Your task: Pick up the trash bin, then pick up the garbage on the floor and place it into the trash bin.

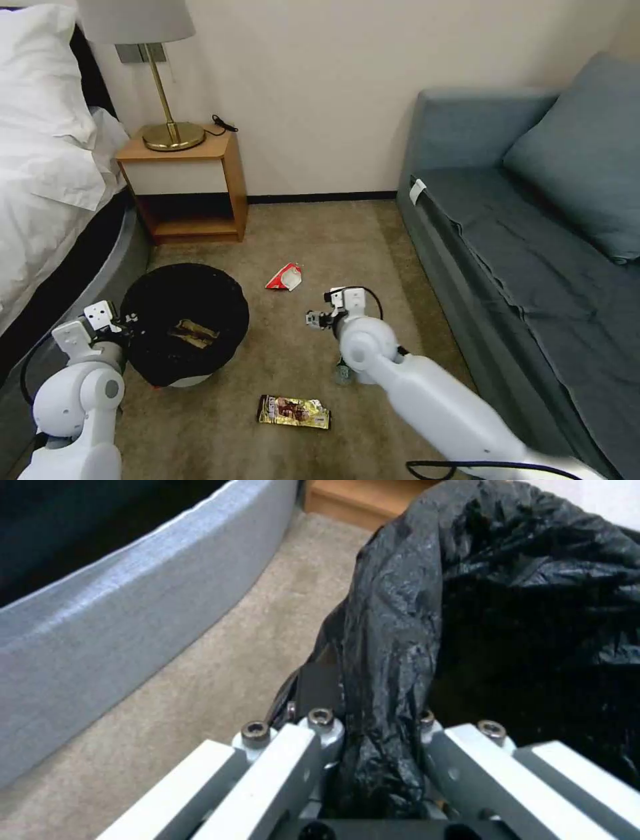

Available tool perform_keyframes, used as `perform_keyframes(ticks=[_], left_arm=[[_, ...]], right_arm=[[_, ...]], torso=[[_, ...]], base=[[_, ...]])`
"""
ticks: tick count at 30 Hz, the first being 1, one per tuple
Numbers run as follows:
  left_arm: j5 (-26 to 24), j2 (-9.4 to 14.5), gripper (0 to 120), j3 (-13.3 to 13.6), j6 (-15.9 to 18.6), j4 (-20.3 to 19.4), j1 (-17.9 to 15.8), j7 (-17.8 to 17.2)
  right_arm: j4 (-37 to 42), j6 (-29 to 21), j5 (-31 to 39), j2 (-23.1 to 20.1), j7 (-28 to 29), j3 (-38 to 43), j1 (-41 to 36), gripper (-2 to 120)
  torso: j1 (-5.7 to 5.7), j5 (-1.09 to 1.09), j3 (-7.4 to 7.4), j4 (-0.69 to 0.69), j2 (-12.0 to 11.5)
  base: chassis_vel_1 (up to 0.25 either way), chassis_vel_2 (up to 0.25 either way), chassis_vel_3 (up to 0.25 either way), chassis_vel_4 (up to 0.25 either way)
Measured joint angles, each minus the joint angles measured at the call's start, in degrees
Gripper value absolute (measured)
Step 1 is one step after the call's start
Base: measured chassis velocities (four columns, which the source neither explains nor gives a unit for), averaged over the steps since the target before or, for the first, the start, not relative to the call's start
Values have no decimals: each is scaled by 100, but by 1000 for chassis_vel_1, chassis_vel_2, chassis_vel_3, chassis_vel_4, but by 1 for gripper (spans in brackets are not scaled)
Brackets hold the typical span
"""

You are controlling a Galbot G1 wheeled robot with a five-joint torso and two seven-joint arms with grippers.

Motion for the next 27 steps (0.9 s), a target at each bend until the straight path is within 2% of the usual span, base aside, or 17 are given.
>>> perform_keyframes(ticks=[6, 17, 27], left_arm=[[13, 84, 4, -4, 0, 40, 58, -2], [-18, 68, 4, -57, 1, -110, 116, -8], [-109, 102, 4, -192, 0, -364, 161, -8]], right_arm=[[-419, -156, -207, 119, 29, 132, -161, 100], [-905, -540, 40, -23, 274, 53, -331, 100], [-1661, -476, 63, 382, 316, -101, -112, 100]], torso=[[0, 0, 0, -2, 0], [0, 1, -1, -2, 0], [0, 1, 0, -1, 0]], base=[[0, 0, 0, 0], [0, 0, 0, 0], [0, 0, 0, 0]])
